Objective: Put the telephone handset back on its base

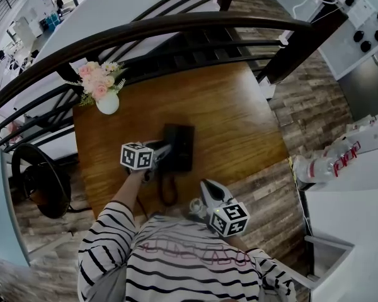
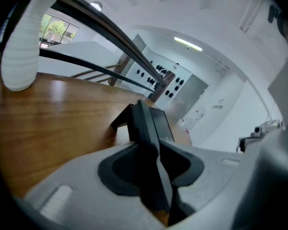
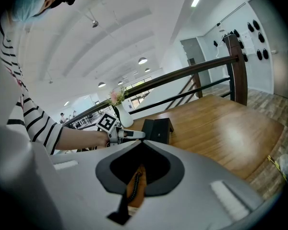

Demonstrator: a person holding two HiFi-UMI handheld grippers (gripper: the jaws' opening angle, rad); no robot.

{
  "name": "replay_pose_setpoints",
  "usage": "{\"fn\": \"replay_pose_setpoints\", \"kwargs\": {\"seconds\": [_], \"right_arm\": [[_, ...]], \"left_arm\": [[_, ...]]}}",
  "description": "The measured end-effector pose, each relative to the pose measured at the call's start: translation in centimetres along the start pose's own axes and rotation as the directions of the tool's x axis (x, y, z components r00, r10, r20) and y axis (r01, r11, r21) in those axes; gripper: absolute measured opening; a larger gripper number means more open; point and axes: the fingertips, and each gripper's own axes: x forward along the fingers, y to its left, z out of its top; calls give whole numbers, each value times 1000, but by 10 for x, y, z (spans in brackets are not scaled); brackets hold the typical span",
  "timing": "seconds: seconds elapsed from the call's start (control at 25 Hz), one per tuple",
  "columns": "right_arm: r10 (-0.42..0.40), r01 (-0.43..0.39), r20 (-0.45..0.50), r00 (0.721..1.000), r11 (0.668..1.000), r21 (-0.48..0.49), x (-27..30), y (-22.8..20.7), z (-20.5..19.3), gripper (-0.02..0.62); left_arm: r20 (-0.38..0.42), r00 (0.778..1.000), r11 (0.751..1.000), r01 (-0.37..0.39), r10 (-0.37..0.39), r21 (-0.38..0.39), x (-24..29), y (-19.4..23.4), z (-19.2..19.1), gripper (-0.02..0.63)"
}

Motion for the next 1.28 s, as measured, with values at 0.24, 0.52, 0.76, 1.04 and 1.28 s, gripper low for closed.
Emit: {"fn": "replay_pose_setpoints", "kwargs": {"seconds": [0.24,0.52,0.76,1.04,1.28], "right_arm": [[6,-6,1,1000,1000,0,-1,1,-1,2],[16,-16,-2,1000,1000,-3,-2,2,-1,2],[19,-20,-9,1000,1000,-3,0,-1,-2,2],[18,-18,-13,1000,1000,-5,3,-2,-2,2],[23,-23,-17,1000,1000,-5,5,-2,-1,2]], "left_arm": [[30,999,999,-35,34,18,-9,-4,-4,122],[51,996,997,-74,72,33,-14,-7,-7,87],[74,997,1000,2,0,-24,-13,-3,-6,78],[78,996,999,36,-33,-28,-13,0,-3,80],[95,991,992,98,-91,-73,-13,2,-2,81]]}}
